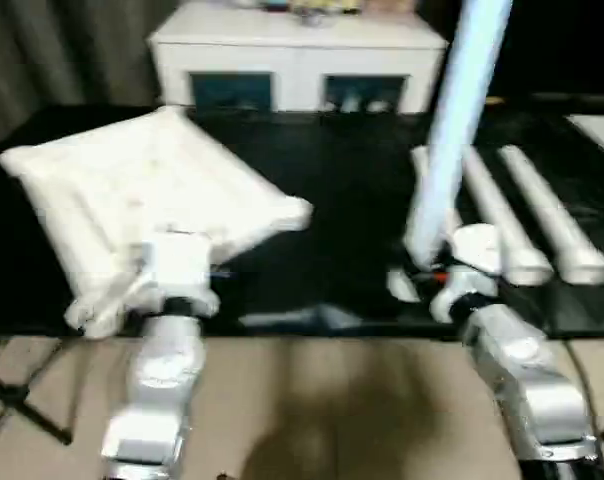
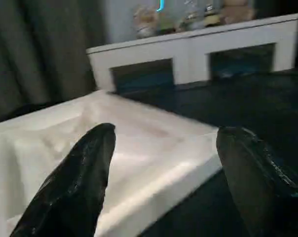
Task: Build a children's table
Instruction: Pick table leg
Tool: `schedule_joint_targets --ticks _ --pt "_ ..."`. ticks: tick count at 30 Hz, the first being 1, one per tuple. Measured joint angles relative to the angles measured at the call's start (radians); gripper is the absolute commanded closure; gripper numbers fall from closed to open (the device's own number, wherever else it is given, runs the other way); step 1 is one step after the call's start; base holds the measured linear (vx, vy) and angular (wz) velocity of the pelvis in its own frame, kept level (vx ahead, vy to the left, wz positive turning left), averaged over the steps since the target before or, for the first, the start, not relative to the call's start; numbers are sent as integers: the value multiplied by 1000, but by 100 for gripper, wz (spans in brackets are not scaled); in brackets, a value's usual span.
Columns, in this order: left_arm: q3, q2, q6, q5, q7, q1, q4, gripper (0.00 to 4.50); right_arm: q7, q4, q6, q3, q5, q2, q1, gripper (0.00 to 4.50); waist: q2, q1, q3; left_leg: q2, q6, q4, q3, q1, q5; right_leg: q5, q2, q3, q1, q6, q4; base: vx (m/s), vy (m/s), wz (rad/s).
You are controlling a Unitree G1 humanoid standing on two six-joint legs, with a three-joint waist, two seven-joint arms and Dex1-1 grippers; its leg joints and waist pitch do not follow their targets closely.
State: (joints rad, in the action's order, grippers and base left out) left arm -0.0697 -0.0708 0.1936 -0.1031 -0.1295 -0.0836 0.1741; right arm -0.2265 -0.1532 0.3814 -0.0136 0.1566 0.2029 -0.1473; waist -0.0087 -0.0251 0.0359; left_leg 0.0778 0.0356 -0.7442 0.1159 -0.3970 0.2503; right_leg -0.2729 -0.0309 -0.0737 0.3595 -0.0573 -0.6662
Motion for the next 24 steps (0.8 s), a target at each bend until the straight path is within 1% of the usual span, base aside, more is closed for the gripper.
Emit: schedule_joint_targets --ticks 1,2,3,4,5,6,7,8,9,10,11,13,14,15,16,17,18,19,20,21,22,23,24 --pt "1 -1 -3 -3 -1 -5 -1 85 -1 0 0 -2 0 4 0 264 13 -8 -3 -10 3 30 -6 10 0 5 11 0 8 3 2 -59 -102 -8" --pt "5 -2 -6 -10 -2 -5 -2 85 -3 1 0 -1 0 4 1 264 24 -17 -2 -14 15 49 -16 13 3 10 21 -5 16 -2 2 -59 -102 -8" --pt "5 -5 -6 -15 -2 -3 -4 85 -3 1 0 0 0 1 1 264 28 -24 -1 -10 24 56 -27 13 8 13 27 -6 19 -8 2 -49 -68 -7" --pt "5 -9 -6 -21 -1 -1 -5 85 -3 1 2 3 0 0 1 264 31 -31 -1 -2 25 69 -36 12 8 15 28 -7 21 -13 2 0 0 0" --pt "5 -15 -3 -23 3 -1 -5 85 -3 1 4 6 1 0 2 264 34 -39 -1 16 23 90 -40 12 7 16 29 -12 22 -14 3 0 0 0" --pt "7 -22 1 -23 9 1 -5 85 -3 1 5 6 2 -1 2 264 45 -43 -1 32 -1 95 -34 13 -8 17 30 -19 19 -13 7 0 0 0" --pt "12 -30 1 -19 19 4 -5 85 -3 1 5 6 4 -3 2 264 52 -43 -1 45 -30 103 -28 15 -25 22 32 -26 15 -9 17 -12 52 14" --pt "28 -42 1 -3 39 8 -5 85 -5 0 7 12 7 -8 2 264 59 -38 -1 60 -62 111 -22 19 -34 33 37 -29 8 -5 38 -12 52 14" --pt "41 -51 0 9 49 9 -5 85 -8 0 8 19 9 -15 2 264 60 -37 0 64 -63 111 -19 17 -34 41 36 -30 5 -5 45 6 74 11" --pt "55 -56 0 22 57 9 -5 85 -12 1 8 27 9 -24 -2 264 61 -34 0 63 -64 109 -16 16 -33 44 33 -29 5 -8 44 -1 71 9" --pt "73 -56 0 35 59 7 -5 85 -13 1 8 35 7 -29 -9 264 64 -32 2 61 -66 109 -9 16 -31 45 26 -28 5 -7 42 -1 71 9" --pt "83 -49 0 50 61 -4 -5 85 -14 1 8 34 8 -28 -12 264 67 -34 6 60 -69 115 15 21 -30 44 10 -27 4 -2 42 -7 65 9" --pt "82 -42 0 55 63 -11 -5 85 -17 2 8 32 11 -28 -12 264 66 -36 9 60 -68 123 32 30 -29 39 3 -23 -1 9 43 -6 62 10" --pt "78 -39 0 57 66 -13 -5 85 -18 3 8 31 11 -28 -13 264 65 -35 13 60 -66 126 39 39 -28 36 1 -22 -8 14 45 0 0 0" --pt "71 -43 0 57 73 -13 -5 85 -17 10 8 32 10 -29 -16 264 60 -33 19 61 -62 128 43 51 -26 34 -1 -21 -14 17 50 0 0 0" --pt "69 -46 0 57 82 -11 -5 85 -16 20 8 34 8 -29 -25 264 55 -29 26 62 -62 132 43 68 -24 30 -1 -25 -31 23 58 0 0 0" --pt "70 -50 0 57 86 -5 -4 85 -17 25 8 37 7 -29 -37 264 53 -22 29 62 -62 134 41 76 -19 25 -1 -27 -39 24 61 0 0 0" --pt "73 -53 3 57 89 2 -4 85 -20 29 8 42 7 -29 -51 264 53 -10 33 62 -62 135 37 84 -15 24 -1 -31 -50 26 69 45 47 -19" --pt "73 -56 4 58 92 2 -3 85 -24 29 5 42 7 -29 -62 264 47 1 33 60 -62 138 34 89 -12 23 -2 -32 -54 26 72 45 47 -19" --pt "75 -56 6 60 93 2 -3 85 -30 29 5 43 9 -29 -65 264 43 11 33 57 -62 142 33 94 -12 23 -6 -32 -56 26 71 55 30 -18" --pt "79 -56 7 61 94 2 -4 85 -37 37 1 43 9 -29 -71 264 36 24 33 52 -64 145 33 101 -8 24 -11 -33 -59 26 71 79 1 -13" --pt "83 -55 5 63 95 1 -4 85 -40 52 -4 41 8 -27 -81 264 32 32 31 51 -66 147 35 99 -2 24 -12 -31 -66 25 72 79 1 -13" --pt "78 -52 5 63 96 -3 -7 85 -40 63 -11 39 6 -22 -83 264 32 33 29 49 -64 144 35 96 4 24 -12 -27 -67 25 74 93 -10 -8"
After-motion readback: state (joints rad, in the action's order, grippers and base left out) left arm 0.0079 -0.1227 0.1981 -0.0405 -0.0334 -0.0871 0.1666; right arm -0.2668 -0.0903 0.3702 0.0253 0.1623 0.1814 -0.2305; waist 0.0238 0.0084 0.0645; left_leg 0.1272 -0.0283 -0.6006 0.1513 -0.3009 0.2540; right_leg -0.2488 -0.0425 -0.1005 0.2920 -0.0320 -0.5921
